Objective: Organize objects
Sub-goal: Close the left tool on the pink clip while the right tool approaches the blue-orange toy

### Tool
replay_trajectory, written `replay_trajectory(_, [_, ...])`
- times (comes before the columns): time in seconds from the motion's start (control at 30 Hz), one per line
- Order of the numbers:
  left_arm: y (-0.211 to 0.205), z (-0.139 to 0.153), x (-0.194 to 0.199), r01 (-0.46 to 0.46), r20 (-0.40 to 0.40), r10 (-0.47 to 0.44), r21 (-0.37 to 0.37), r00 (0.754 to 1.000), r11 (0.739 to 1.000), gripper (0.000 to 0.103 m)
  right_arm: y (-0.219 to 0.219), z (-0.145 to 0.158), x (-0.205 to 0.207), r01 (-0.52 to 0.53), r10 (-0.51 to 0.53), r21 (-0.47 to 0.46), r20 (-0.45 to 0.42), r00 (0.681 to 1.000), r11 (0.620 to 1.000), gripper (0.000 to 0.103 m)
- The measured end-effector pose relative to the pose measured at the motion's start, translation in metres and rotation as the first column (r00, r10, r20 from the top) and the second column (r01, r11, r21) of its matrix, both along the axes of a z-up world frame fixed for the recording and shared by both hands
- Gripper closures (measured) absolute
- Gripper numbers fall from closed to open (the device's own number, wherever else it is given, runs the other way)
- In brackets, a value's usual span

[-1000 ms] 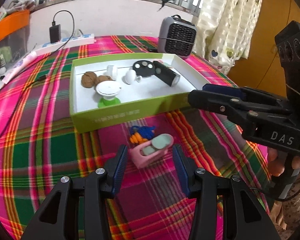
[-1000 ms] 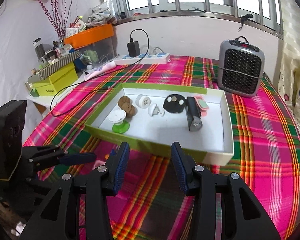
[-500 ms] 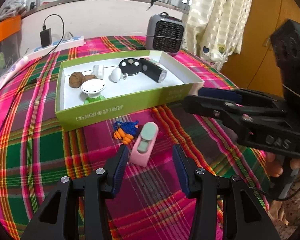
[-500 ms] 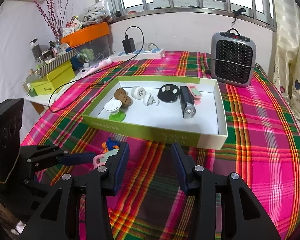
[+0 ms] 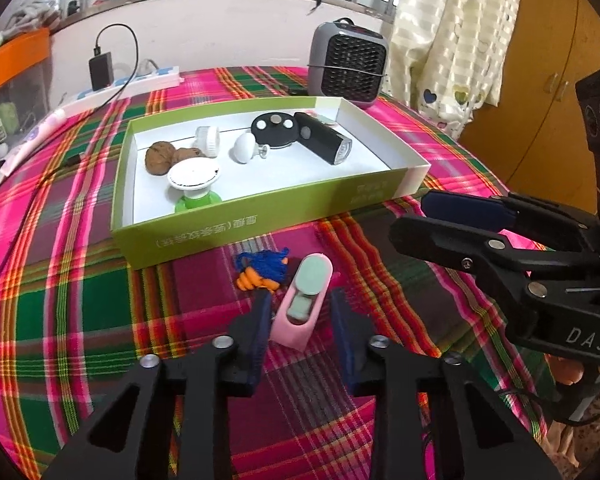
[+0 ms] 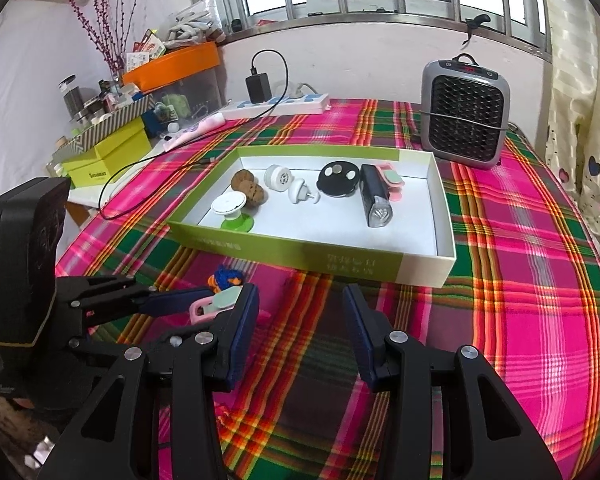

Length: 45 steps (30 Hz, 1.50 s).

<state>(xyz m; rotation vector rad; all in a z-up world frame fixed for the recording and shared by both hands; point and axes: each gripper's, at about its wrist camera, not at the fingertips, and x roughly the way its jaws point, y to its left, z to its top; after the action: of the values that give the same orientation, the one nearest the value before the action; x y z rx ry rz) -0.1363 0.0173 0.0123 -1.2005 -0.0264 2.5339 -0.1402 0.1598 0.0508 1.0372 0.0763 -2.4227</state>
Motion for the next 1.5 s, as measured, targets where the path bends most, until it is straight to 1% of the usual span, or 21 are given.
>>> replay_trajectory(0.2, [0.000,0.000,0.003,-0.001,0.004,0.001,0.001,1.000,1.000,0.087,-0.001,-0.001,0.001,-0.001,0.001,0.003,0.003,1.000,1.000,0.058])
replay_trajectory(0.53, [-0.007,-0.001,0.022,0.008,0.007,-0.009,0.024,1.000,1.000,0.087,-0.004,-0.003,0.001,-0.009,0.009,0.002,0.013,1.000,1.000,0.058])
replay_trajectory(0.77, [-0.031,-0.002,0.034,-0.057,0.006,0.057,0.013,0.998,0.998,0.087,-0.016,-0.008,-0.001,-0.039,0.039,0.008,0.031,0.999,0.999,0.058])
replay_trajectory(1.07, [-0.058,-0.003,0.034,-0.150,0.002,0.150,0.004,0.989,0.989,0.087,-0.044,-0.018,-0.007,-0.110,0.108,0.014,0.060,0.992,0.994,0.058])
replay_trajectory(1.17, [-0.062,-0.003,0.031,-0.166,0.002,0.166,0.006,0.986,0.986,0.087,-0.054,-0.021,-0.010,-0.130,0.128,0.018,0.070,0.989,0.991,0.058])
replay_trajectory(1.37, [-0.066,-0.004,0.028,-0.171,0.001,0.171,0.013,0.985,0.985,0.087,-0.070,-0.028,-0.016,-0.160,0.156,0.037,0.086,0.984,0.986,0.058])
replay_trajectory(1.5, [-0.068,-0.003,0.023,-0.171,0.004,0.170,0.019,0.985,0.985,0.084,-0.075,-0.032,-0.019,-0.167,0.162,0.047,0.098,0.982,0.985,0.058])
